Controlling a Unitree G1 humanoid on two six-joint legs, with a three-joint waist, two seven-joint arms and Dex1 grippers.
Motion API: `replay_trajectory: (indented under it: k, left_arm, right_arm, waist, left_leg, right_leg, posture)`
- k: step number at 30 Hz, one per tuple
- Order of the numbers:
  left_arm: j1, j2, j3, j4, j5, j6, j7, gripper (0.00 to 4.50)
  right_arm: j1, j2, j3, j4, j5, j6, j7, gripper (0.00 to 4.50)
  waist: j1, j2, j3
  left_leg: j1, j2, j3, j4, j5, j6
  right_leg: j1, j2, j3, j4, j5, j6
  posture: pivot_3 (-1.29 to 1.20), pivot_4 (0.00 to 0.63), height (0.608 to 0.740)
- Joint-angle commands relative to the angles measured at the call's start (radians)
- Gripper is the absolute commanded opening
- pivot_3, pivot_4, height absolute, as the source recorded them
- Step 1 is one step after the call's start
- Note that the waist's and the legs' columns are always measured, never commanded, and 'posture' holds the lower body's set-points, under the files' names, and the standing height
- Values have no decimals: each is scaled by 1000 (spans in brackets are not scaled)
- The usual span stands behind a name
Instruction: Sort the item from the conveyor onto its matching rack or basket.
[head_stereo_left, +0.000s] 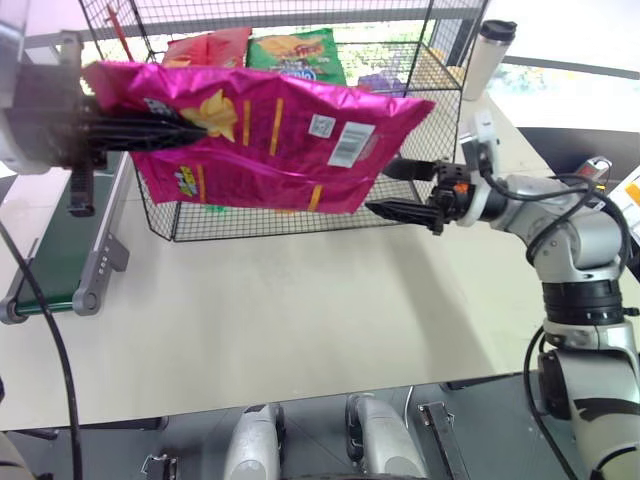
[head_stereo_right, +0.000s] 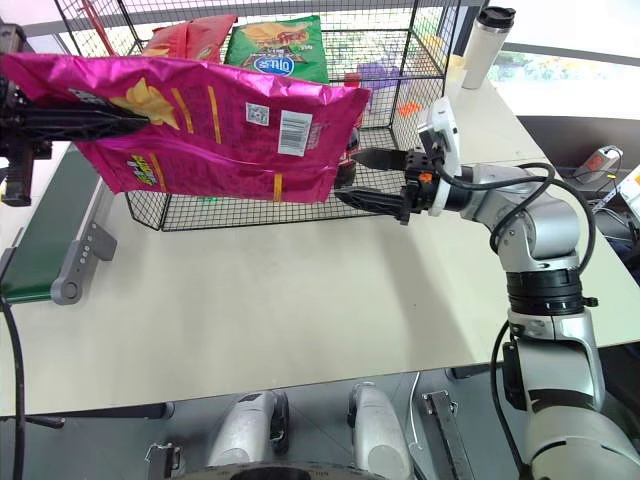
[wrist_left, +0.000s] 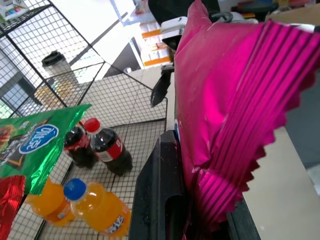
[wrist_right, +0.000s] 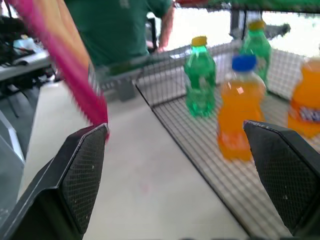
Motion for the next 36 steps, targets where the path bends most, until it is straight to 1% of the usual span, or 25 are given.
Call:
replay_trajectory:
  k: [1, 7, 13, 17, 19, 23, 25, 28, 29, 32, 35, 36]
  left_arm:
    - [-20, 17, 34, -4, 3, -21, -6, 16]
    - [-23, 10, 8, 11, 33, -40, -18, 16]
    - [-31, 5, 5, 23, 41, -48, -21, 16]
    - [-27, -15, 0, 2, 27, -41, -7, 16]
    - [-29, -20, -3, 4, 31, -43, -7, 16]
    - [-30, -41, -22, -1, 50, -52, 6, 16]
    - [-33, -55, -30, -2, 62, -60, 21, 16]
    - [-47, -80, -33, 4, 77, -63, 53, 0]
    - [-50, -84, -33, 6, 80, -63, 56, 0]
    - [-55, -96, -32, 9, 91, -64, 71, 0]
    - [-55, -99, -30, 11, 95, -64, 71, 0]
    - [-53, -98, -29, 11, 93, -63, 69, 0]
  right_arm:
    - [-6, -11, -20, -48, 14, -10, 12, 4500]
    - [3, -10, -14, -95, 42, 16, 30, 4500]
    - [2, -17, -43, -163, 119, 82, 39, 4500]
    - [-45, 38, -60, -198, 190, 115, -12, 4500]
    - [-67, 69, -62, -201, 207, 118, -39, 4500]
    - [-116, 168, -54, -185, 224, 116, -123, 4500]
    - [-118, 191, -49, -194, 230, 125, -142, 4500]
    - [-117, 207, -38, -197, 224, 126, -156, 3688]
    - [-117, 209, -35, -196, 223, 126, -159, 3297]
    - [-113, 208, -32, -195, 224, 126, -162, 1631]
    - [-111, 203, -29, -194, 223, 123, -161, 80]
    - [-110, 200, -29, -195, 221, 121, -159, 28]
  waist:
    - [0, 0, 0]
    - [2, 0, 0]
    - [3, 0, 0]
    - [2, 0, 0]
    - [2, 0, 0]
    - [1, 0, 0]
    - [3, 0, 0]
    - [8, 0, 0]
    - [8, 0, 0]
    - [3, 0, 0]
    - [2, 0, 0]
    - [2, 0, 0]
  left_leg:
    - [0, 0, 0, 0, 0, 0]
    - [0, 0, 0, 0, 0, 0]
    - [0, 0, 0, 1, 0, 0]
    - [0, 0, 0, 1, 0, 0]
    - [0, 0, 0, 1, 0, 0]
    - [0, 0, 0, 0, 0, 0]
    - [0, 0, 0, 1, 0, 0]
    - [-1, 0, 0, 1, 0, 0]
    - [-1, 0, 0, 2, 0, 0]
    - [-1, 0, 0, 2, 0, 0]
    - [-1, 0, -1, 2, 0, 0]
    - [-1, 0, -1, 2, 0, 0]
  right_leg:
    - [0, 0, 0, 0, 0, 0]
    - [0, 0, 0, 0, 0, 0]
    - [0, 0, 0, 0, 0, 0]
    - [0, 0, 0, 0, 0, 0]
    - [0, 0, 0, 0, 0, 0]
    - [0, 0, 0, 1, 0, 0]
    - [0, 0, 0, 1, 0, 0]
    - [0, 0, 0, 0, 0, 0]
    - [0, 0, 0, 0, 0, 0]
    - [1, 0, 0, 0, 0, 0]
    - [1, 0, 0, 1, 0, 0]
    - [0, 0, 0, 1, 0, 0]
  posture:
    - [0, 150, 740]
    - [0, 150, 740]
    - [0, 150, 740]
    - [0, 150, 740]
    - [0, 150, 740]
    - [0, 150, 740]
    - [0, 150, 740]
    - [0, 150, 740]
    - [0, 150, 740]
    - [0, 150, 740]
    - [0, 150, 740]
    - [0, 150, 740]
